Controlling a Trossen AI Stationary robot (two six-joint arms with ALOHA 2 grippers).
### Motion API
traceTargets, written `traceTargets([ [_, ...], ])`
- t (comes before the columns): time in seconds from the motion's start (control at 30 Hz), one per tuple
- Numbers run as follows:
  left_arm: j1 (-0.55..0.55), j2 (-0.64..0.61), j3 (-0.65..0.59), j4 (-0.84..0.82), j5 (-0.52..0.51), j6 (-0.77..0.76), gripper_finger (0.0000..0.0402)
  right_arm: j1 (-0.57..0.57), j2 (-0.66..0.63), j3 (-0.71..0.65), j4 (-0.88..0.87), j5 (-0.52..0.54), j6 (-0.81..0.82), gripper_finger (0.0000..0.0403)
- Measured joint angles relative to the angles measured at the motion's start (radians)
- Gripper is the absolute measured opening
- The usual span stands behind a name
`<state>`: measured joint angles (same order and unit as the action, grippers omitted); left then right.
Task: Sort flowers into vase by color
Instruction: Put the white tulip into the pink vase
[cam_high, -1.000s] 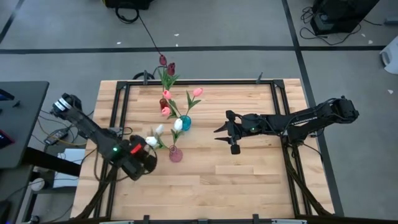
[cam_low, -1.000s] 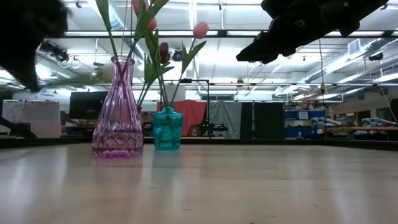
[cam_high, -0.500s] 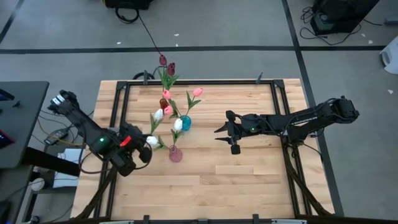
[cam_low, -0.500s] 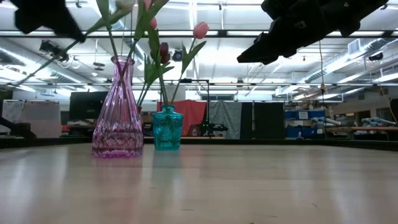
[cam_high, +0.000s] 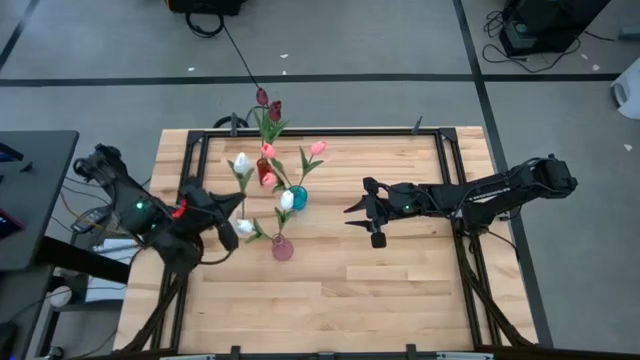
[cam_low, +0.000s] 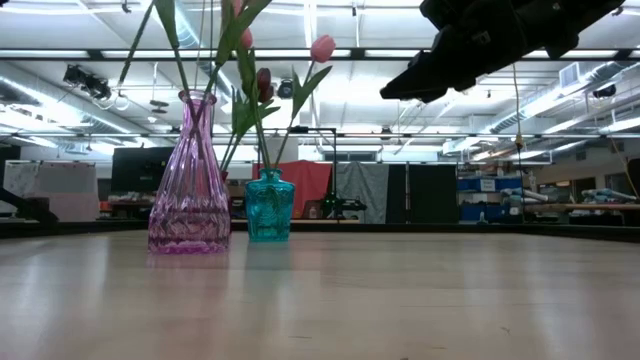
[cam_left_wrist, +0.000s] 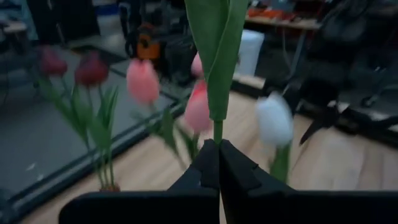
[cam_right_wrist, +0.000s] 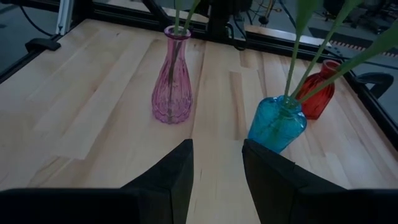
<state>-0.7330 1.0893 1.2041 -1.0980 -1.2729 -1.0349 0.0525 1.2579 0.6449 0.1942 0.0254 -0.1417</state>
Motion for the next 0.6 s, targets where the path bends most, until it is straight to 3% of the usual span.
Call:
traceTargets([
  [0.23,0.000,0.011,0.034,0.438,-0.023,0.464,0.0000,0.000,0.000,0.000,0.015,0.000,-0.001,0.0150],
  [0.37,0.018,0.051,0.034,0.633,-0.005,0.637,0.0000,0.000,0.000,0.000,0.020,0.000,-0.003,0.0150],
  [0.6,0.145,0.132,0.034,0.779,0.218,0.751,0.0000,0.000,0.000,0.000,0.061,-0.009,-0.010,0.0150],
])
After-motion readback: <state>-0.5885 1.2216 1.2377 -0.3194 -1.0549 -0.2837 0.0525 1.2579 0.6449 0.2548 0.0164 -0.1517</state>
